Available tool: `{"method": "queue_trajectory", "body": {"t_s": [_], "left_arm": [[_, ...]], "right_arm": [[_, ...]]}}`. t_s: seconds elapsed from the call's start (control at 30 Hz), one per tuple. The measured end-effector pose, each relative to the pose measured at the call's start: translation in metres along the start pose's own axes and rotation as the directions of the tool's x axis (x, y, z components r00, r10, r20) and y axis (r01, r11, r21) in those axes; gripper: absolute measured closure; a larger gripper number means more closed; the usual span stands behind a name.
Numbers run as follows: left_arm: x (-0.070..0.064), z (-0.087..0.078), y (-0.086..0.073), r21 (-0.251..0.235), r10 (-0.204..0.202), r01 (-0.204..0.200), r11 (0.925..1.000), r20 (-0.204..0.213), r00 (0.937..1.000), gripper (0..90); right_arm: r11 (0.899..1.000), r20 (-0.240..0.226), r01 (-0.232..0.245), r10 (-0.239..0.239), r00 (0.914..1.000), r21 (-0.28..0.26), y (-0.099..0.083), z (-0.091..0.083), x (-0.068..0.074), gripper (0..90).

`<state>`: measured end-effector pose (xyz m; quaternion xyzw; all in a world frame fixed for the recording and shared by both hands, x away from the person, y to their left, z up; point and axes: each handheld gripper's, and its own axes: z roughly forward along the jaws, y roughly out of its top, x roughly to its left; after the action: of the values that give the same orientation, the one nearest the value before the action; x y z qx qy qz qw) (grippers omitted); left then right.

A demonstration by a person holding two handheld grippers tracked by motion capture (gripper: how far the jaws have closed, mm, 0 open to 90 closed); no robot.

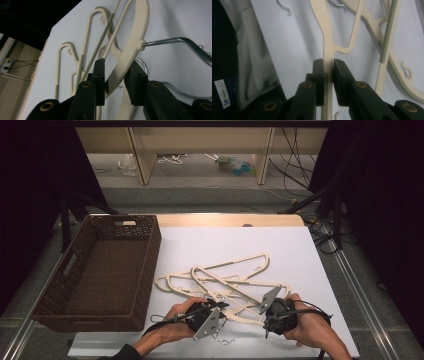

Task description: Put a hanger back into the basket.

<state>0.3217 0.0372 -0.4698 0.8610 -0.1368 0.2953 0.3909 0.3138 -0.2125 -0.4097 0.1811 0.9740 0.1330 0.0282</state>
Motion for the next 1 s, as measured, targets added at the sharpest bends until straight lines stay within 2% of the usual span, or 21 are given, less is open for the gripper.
{"method": "queue_trajectory", "body": {"t_s": [0.17, 0.23, 0.27, 0.3, 0.33, 0.37, 0.4, 0.43, 0.47, 0.5, 0.53, 0.6, 0.63, 0.67, 0.77, 0.8, 0.83, 0.87, 0.9, 0.93, 1.0], "left_arm": [[0.011, -0.001, 0.009, 0.009, 0.076, -0.076, 0.9970, 0.016, 0.9970, 77.7], [0.016, -0.002, 0.013, 0.007, 0.118, -0.118, 0.9930, 0.018, 0.9929, 79.9], [0.019, -0.002, 0.016, -0.001, 0.145, -0.145, 0.9895, -0.003, 0.9895, 80.9], [0.023, -0.003, 0.018, -0.002, 0.155, -0.155, 0.9879, -0.017, 0.9878, 81.8], [0.026, -0.005, 0.019, -0.003, 0.140, -0.140, 0.9901, -0.022, 0.9899, 82.6], [0.030, -0.006, 0.021, -0.009, 0.161, -0.161, 0.9869, -0.031, 0.9865, 83.4], [0.031, -0.008, 0.020, 0.002, 0.116, -0.116, 0.9933, -0.028, 0.9929, 84.2], [0.035, -0.009, 0.020, 0.004, 0.112, -0.112, 0.9937, -0.032, 0.9932, 84.8], [0.039, -0.010, 0.019, 0.005, 0.104, -0.104, 0.9946, -0.031, 0.9941, 85.4], [0.044, -0.012, 0.019, 0.008, 0.094, -0.093, 0.9956, -0.043, 0.9947, 85.6], [0.046, -0.013, 0.019, 0.006, 0.080, -0.080, 0.9968, -0.047, 0.9957, 85.6], [0.053, -0.017, 0.019, 0.004, 0.065, -0.064, 0.9979, -0.059, 0.9961, 85.6], [0.057, -0.020, 0.020, 0.006, 0.062, -0.061, 0.9981, -0.070, 0.9956, 85.7], [0.061, -0.023, 0.021, 0.006, 0.058, -0.058, 0.9983, -0.080, 0.9950, 85.7], [0.073, -0.032, 0.021, -0.004, -0.015, 0.014, 0.9999, -0.099, 0.9950, 85.7], [0.077, -0.035, 0.021, -0.008, -0.041, 0.041, 0.9991, -0.107, 0.9934, 85.7], [0.082, -0.040, 0.021, 0.007, -0.054, 0.055, 0.9985, -0.114, 0.9920, 85.6], [0.085, -0.043, 0.020, -0.015, -0.112, 0.111, 0.9937, -0.120, 0.9865, 85.7], [0.087, -0.045, 0.020, -0.022, -0.140, 0.139, 0.9901, -0.121, 0.9827, 85.7], [0.090, -0.048, 0.019, -0.041, -0.192, 0.188, 0.9813, -0.119, 0.9742, 85.7], [0.094, -0.052, 0.018, -0.052, -0.244, 0.239, 0.9696, -0.115, 0.9629, 85.7]], "right_arm": [[0.999, 0.001, -0.026, 0.026, 0.9997, -0.030, -0.005, -0.003, -0.005, 79.1], [0.996, 0.020, -0.041, 0.043, 0.9989, -0.082, -0.006, -0.008, -0.007, 64.4], [0.991, 0.046, -0.060, 0.066, 0.9967, -0.124, -0.006, -0.012, -0.008, 56.5], [0.983, 0.072, -0.073, 0.086, 0.9937, -0.166, -0.005, -0.017, -0.010, 50.0], [0.975, 0.098, -0.074, 0.096, 0.9905, -0.211, -0.005, -0.024, -0.011, 46.0], [0.962, 0.143, -0.084, 0.124, 0.9818, -0.261, -0.004, -0.033, -0.011, 43.9], [0.954, 0.174, -0.075, 0.129, 0.9762, -0.289, -0.004, -0.040, -0.011, 41.9], [0.944, 0.190, -0.066, 0.133, 0.9727, -0.323, -0.004, -0.049, -0.010, 40.6], [0.921, 0.222, -0.055, 0.150, 0.9635, -0.386, -0.004, -0.056, -0.008, 40.0], [0.908, 0.234, -0.039, 0.149, 0.9608, -0.418, -0.004, -0.066, -0.007, 39.3], [0.877, 0.259, -0.033, 0.178, 0.9494, -0.479, -0.005, -0.075, -0.005, 39.3], [0.834, 0.247, -0.036, 0.204, 0.9473, -0.551, -0.005, -0.083, -0.004, 39.6], [0.816, 0.234, -0.045, 0.217, 0.9475, -0.576, -0.006, -0.086, -0.003, 39.5], [0.806, 0.229, -0.047, 0.223, 0.9475, -0.590, -0.006, -0.089, -0.001, 39.3], [0.796, 0.223, -0.036, 0.212, 0.9514, -0.604, -0.004, -0.089, 0.002, 38.9], [0.796, 0.220, -0.035, 0.209, 0.9530, -0.605, -0.003, -0.088, 0.002, 38.5], [0.800, 0.207, -0.037, 0.200, 0.9577, -0.598, -0.002, -0.087, 0.003, 38.6], [0.803, 0.196, -0.037, 0.190, 0.9619, -0.595, -0.001, -0.084, 0.005, 38.5], [0.812, 0.188, -0.031, 0.172, 0.9669, -0.583, 0.001, -0.081, 0.005, 38.2], [0.817, 0.186, -0.026, 0.162, 0.9691, -0.576, 0.002, -0.078, 0.006, 38.0], [0.833, 0.186, -0.007, 0.132, 0.9736, -0.553, 0.005, -0.071, 0.007, 37.8]]}}
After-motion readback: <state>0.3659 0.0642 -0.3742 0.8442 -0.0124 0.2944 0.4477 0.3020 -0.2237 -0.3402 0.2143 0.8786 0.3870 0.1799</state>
